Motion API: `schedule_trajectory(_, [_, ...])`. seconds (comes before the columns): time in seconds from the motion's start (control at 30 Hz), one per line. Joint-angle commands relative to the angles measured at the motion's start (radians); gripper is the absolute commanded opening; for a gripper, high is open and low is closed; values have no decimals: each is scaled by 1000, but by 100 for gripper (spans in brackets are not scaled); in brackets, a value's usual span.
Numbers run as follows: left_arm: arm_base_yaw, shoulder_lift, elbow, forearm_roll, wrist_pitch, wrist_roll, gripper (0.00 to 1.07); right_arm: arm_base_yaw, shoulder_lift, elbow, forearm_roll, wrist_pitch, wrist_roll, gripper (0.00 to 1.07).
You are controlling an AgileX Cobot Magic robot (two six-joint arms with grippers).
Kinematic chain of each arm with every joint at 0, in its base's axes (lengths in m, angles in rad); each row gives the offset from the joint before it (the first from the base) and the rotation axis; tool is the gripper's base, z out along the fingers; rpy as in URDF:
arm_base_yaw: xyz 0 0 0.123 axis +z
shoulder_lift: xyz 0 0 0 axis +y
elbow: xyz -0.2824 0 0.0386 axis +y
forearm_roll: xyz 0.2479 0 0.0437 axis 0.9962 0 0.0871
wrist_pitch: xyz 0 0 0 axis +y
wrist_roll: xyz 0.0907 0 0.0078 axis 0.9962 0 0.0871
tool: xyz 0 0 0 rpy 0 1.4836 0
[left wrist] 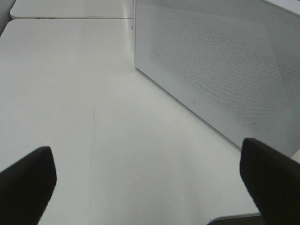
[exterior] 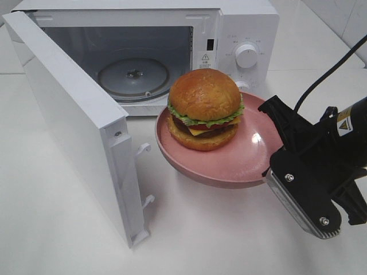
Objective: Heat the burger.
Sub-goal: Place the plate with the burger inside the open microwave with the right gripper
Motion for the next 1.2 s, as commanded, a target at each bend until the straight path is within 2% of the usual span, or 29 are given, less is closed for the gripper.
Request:
schedule_trajectory(0.03, [-3,-2,1,-7,1,1,100,-7,-17,-5,5,-73,-14,0])
schedule_trajectory(0.4, [-3,-2,1,-7,1,1,100,38,16,-34,8,-85,-2,0])
schedule_trajectory(0.83, [-3,-2,1,-7,1,1,100,55,155,-160,4,-80,4,0])
schedule_trajectory(1.0, [-3,-2,1,-7,1,1,100,55,228,-255,8,-14,4,0])
schedule_trajectory(1.2, [-3,-2,1,-7,1,1,100,55,263,-313,8,19,4,0])
